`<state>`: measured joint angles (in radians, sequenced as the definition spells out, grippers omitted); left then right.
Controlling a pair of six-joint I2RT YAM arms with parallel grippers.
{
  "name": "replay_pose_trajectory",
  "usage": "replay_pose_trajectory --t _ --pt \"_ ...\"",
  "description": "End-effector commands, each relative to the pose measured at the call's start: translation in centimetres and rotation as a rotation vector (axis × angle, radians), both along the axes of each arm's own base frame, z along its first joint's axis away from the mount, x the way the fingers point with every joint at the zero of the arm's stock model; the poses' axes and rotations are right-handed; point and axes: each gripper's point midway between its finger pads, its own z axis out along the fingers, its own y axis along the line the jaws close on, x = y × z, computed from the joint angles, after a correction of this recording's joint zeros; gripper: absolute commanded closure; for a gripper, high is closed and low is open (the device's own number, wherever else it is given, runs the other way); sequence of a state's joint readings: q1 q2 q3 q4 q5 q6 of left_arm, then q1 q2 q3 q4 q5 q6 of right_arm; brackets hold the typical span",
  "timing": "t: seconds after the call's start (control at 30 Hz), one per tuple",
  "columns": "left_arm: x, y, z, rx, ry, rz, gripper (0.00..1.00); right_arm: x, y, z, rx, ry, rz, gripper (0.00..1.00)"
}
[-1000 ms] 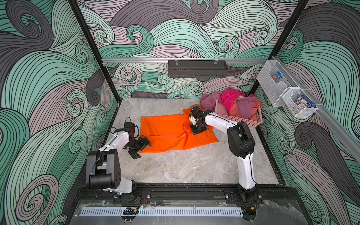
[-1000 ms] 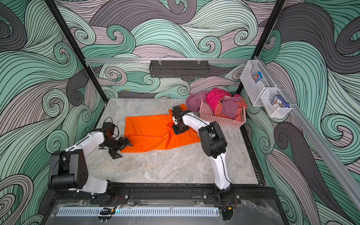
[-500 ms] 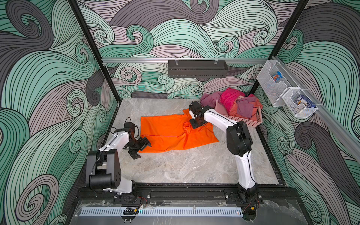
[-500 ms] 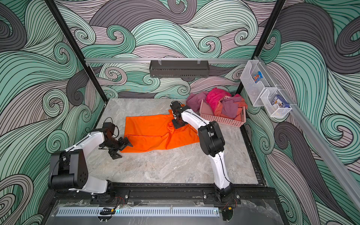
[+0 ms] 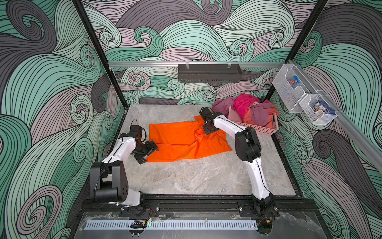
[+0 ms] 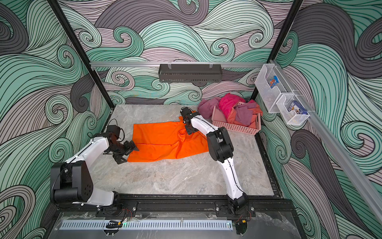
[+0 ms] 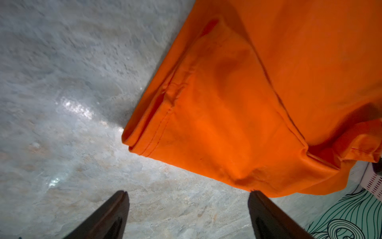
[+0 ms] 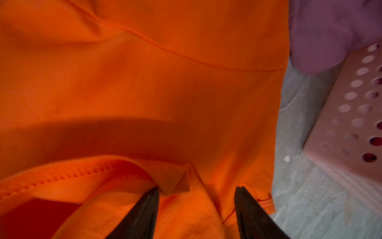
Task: Fold and stack t-shirts
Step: Smooth out the T-shirt at the center of the board, then move the T-shirt to the center of the board.
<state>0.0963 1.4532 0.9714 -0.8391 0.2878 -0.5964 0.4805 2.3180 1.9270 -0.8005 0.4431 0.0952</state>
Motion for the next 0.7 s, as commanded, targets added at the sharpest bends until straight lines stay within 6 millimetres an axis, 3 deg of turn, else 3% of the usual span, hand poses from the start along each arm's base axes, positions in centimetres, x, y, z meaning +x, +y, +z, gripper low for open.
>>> replay_pose_trajectory --t 0.0,0.17,0.37,0.5,0.67 --pt "2.5 1.2 2.1 0.061 -0.099 -0.007 0.06 0.5 -0.4 5.8 0.057 -0.147 -0.049 0.3" --pt "5.6 2.2 1.5 0.108 -0.105 -0.025 0.13 -2.7 -1.3 9.6 0.093 -0.179 -0.04 0.29" --pt "8.1 2.9 -0.9 0.131 -0.094 -0.043 0.36 -8.4 -4.1 12.3 0.085 -0.194 -0.033 0.26" --pt "8.7 2.7 -2.7 0.114 -0.062 -0.038 0.42 -11.6 -6.2 12.3 0.07 -0.181 -0.056 0.22" --pt "9.0 2.7 -3.7 0.111 -0.052 -0.043 0.44 -14.0 -7.5 10.2 0.13 -0.11 -0.126 0.21"
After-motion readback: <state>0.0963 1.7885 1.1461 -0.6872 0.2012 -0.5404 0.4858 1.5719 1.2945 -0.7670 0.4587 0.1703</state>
